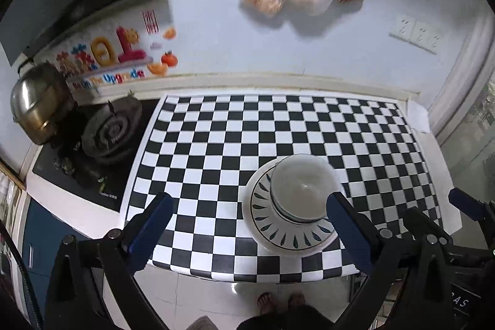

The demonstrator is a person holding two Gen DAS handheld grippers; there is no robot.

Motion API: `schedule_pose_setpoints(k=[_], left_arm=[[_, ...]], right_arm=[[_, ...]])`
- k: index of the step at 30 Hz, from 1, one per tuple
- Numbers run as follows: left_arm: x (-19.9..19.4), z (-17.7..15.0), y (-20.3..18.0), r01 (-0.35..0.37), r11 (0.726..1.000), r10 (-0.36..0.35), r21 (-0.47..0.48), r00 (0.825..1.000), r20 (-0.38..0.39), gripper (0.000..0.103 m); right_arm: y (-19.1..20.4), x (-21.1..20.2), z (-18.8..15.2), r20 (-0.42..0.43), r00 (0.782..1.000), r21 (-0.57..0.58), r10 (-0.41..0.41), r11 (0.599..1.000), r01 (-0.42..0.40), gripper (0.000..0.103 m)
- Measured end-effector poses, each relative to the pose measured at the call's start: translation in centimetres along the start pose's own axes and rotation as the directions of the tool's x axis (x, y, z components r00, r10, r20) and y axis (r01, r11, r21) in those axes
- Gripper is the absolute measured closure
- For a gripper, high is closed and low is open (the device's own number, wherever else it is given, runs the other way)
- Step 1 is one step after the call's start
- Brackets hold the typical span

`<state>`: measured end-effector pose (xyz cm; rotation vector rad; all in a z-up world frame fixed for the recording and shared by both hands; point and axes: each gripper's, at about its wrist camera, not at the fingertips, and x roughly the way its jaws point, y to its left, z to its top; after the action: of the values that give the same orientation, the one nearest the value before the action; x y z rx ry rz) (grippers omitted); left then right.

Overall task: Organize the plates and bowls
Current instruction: 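Open both grippers and raise them away from the stacked dishes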

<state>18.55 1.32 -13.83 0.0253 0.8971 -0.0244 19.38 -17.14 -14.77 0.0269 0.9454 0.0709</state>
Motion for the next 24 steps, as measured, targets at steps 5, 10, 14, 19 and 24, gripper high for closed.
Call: schedule_pose_setpoints(k=[5, 10, 14, 19, 24], left_arm=[[-3.7, -1.2, -0.6, 0.003, 1.0, -0.003, 0.018, 0.999, 0.037, 0.001], [-7.6, -2.6, -1.2, -0.032, 0.999, 0.029, 0.026, 0.994, 0.102, 0.001], [-10.5, -3.8, -1.3, -0.02, 1.0, 0.018, 0.013, 0.993, 0.117, 0.001], [-14.1, -5.5, -1.3, -0.032, 0.999, 0.033, -0.008, 0.985, 0.171, 0.001], [-17.3, -7.2, -1.3, -0.037, 0.999, 0.038, -0.01, 0.978, 0.203, 0.001]], right_arm=[[-0.2, -4.4, -0.8, 0.063, 0.998, -0.005, -0.011, 1.0, 0.011, 0.008], [-0.9, -9.1, -2.3, 0.125, 0.992, 0.016, 0.003, 1.0, -0.005, 0.008], [-1.2, -12.5, -3.3, 0.161, 0.987, 0.016, 0.003, 1.0, -0.005, 0.008], [-0.7, -17.3, -5.2, 0.226, 0.974, -0.006, -0.037, 0.999, 0.039, 0.008], [-0.2, -21.4, -7.3, 0.263, 0.964, -0.016, -0.04, 0.999, 0.046, 0.008]])
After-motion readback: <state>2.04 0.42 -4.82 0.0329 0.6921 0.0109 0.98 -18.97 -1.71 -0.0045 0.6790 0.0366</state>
